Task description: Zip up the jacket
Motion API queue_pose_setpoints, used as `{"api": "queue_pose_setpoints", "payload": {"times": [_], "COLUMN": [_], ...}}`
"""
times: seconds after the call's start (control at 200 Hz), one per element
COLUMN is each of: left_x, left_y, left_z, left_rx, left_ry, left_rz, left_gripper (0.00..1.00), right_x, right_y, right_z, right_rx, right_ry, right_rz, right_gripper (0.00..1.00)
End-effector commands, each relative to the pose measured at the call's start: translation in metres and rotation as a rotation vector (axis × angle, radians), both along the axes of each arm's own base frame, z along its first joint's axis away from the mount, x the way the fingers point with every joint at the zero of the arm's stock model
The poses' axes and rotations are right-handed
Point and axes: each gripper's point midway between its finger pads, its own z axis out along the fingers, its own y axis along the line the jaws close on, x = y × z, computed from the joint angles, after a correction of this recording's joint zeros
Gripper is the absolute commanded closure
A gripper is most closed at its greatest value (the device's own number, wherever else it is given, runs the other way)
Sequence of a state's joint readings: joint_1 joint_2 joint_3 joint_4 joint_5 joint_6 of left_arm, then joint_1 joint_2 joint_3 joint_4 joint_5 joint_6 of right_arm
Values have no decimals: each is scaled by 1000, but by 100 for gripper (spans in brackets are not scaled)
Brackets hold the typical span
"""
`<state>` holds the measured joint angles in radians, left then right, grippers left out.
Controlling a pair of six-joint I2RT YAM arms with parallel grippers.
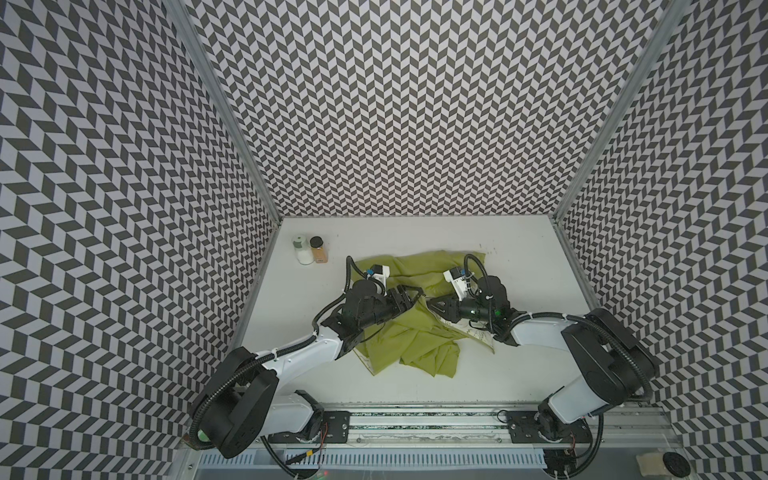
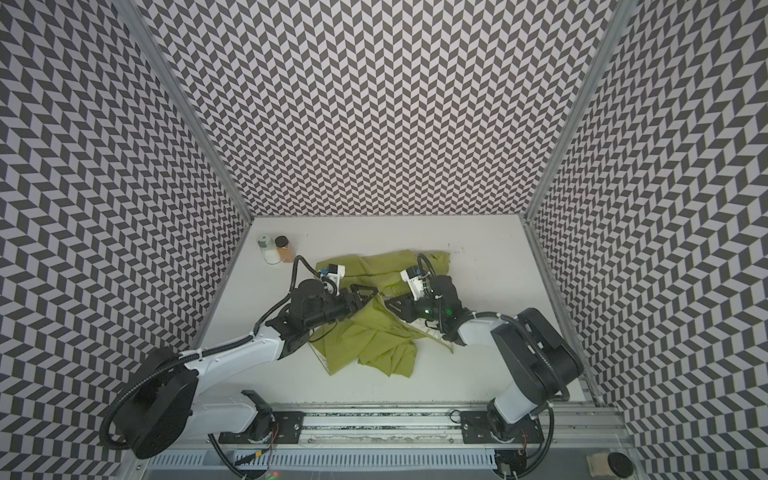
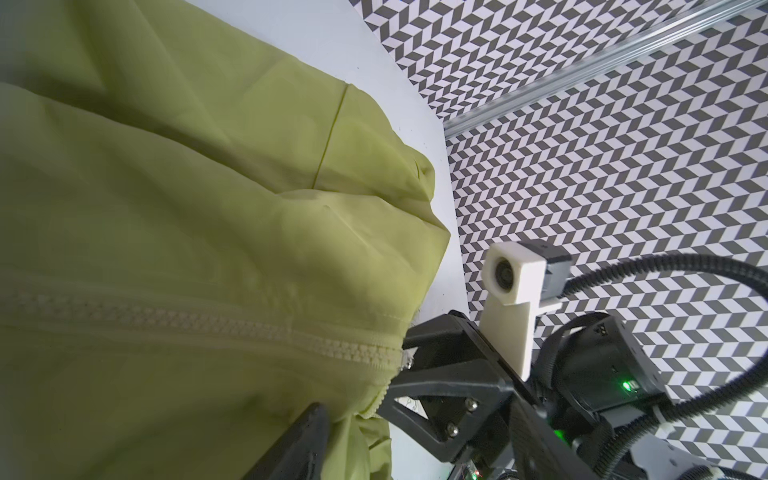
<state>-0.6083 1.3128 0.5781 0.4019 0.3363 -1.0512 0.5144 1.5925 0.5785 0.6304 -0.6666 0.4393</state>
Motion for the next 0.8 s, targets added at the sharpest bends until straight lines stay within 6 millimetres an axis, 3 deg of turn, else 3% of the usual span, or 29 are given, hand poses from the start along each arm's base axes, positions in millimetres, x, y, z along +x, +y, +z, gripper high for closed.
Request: {"api": "queue_pose_setpoints", "payload": {"times": [0.0, 0.1, 0.355, 0.646, 0.791], "left_x": [6, 8, 21, 44, 51], "left_y": [-4, -11, -25, -30, -28], "left_z": [-8, -8, -31, -37, -36], "left_rx": [45, 56, 108, 166, 207], "left_ry": [11, -13, 11, -1, -22], "left_rz": [-34, -49, -45, -14, -1], "left_gripper": [29, 28, 28, 47, 36], "right_x": [0, -3, -6, -20, -20], "right_y": [6, 3, 2, -4, -5], "right_z": [17, 20, 9, -8, -13], "right_rx": [64, 71, 100, 134, 127], "right_ry": [-64, -73, -22, 30, 37], "right_rz": [18, 10, 1, -4, -9], "right_gripper": [72, 77, 80, 81, 81]}}
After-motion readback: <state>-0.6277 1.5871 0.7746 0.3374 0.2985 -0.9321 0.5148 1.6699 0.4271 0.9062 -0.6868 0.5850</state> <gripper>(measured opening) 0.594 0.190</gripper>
